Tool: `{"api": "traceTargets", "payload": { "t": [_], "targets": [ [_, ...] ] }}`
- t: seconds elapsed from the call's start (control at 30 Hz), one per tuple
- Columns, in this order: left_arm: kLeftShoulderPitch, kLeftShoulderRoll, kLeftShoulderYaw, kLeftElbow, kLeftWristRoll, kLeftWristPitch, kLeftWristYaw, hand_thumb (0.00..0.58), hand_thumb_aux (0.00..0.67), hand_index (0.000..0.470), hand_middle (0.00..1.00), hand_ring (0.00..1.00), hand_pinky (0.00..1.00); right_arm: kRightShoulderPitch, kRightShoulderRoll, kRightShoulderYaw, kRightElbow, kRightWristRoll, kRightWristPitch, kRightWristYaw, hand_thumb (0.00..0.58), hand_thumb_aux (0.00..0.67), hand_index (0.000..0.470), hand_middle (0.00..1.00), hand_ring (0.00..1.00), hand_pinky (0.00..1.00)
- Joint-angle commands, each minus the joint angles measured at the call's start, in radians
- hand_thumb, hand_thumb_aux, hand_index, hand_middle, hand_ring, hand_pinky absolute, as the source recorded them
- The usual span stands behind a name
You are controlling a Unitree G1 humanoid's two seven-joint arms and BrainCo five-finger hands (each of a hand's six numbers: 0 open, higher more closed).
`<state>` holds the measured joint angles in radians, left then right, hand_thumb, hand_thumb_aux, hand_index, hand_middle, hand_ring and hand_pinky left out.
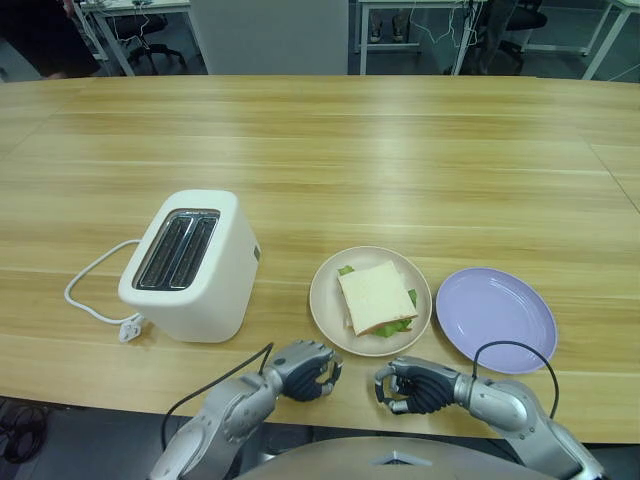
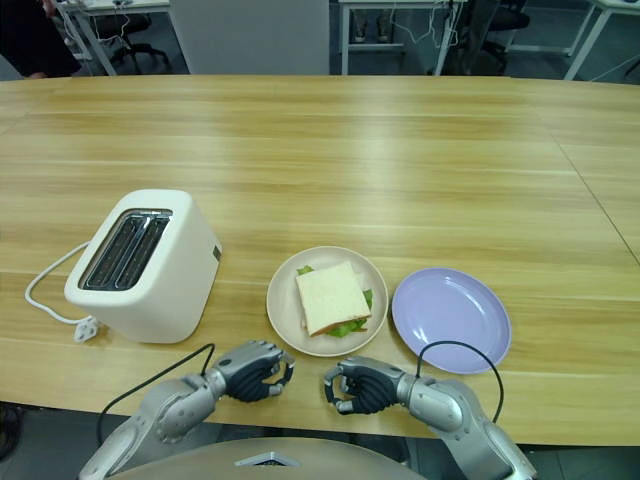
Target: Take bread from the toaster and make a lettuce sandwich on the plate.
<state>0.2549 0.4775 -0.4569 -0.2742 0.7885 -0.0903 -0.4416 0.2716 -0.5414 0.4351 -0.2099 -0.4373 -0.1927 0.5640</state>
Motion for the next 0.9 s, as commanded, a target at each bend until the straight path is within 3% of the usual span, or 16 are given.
{"api": "traceTargets", "payload": {
  "t": [0.03, 0.2, 0.37, 0.67, 0.8, 0.9],
  "targets": [
    [-0.073, -0.015, -0.043, 0.111, 0.049, 0.022, -0.007, 0.580, 0.670, 0.460, 1.00, 1.00, 1.00, -0.051, 0.031, 0.025, 0.110, -0.072, 0.009, -0.061, 0.580, 0.670, 0.460, 1.00, 1.00, 1.00],
    [-0.176, -0.048, -0.081, 0.253, 0.091, 0.042, 0.039, 0.580, 0.670, 0.460, 1.00, 1.00, 1.00, -0.156, 0.075, 0.055, 0.219, -0.159, -0.020, -0.158, 0.580, 0.670, 0.460, 1.00, 1.00, 1.00],
    [-0.312, -0.103, -0.096, 0.411, 0.180, 0.094, 0.190, 0.580, 0.670, 0.460, 1.00, 1.00, 1.00, -0.313, 0.095, 0.103, 0.377, -0.348, -0.075, -0.375, 0.580, 0.670, 0.460, 1.00, 1.00, 1.00],
    [-0.494, -0.163, -0.135, 0.617, 0.293, 0.164, 0.435, 0.580, 0.670, 0.460, 1.00, 1.00, 1.00, -0.574, 0.143, 0.199, 0.680, -0.573, -0.068, -0.682, 0.580, 0.670, 0.460, 1.00, 1.00, 1.00],
    [-0.443, -0.142, -0.090, 0.487, 0.242, 0.163, 0.451, 0.580, 0.670, 0.460, 1.00, 1.00, 1.00, -0.584, 0.131, 0.172, 0.632, -0.523, -0.106, -0.704, 0.580, 0.670, 0.460, 1.00, 1.00, 1.00],
    [-0.316, -0.137, -0.022, 0.223, 0.142, 0.163, 0.402, 0.580, 0.670, 0.460, 1.00, 1.00, 1.00, -0.504, 0.108, 0.060, 0.441, -0.284, -0.160, -0.604, 0.580, 0.670, 0.460, 1.00, 1.00, 1.00]
  ]
}}
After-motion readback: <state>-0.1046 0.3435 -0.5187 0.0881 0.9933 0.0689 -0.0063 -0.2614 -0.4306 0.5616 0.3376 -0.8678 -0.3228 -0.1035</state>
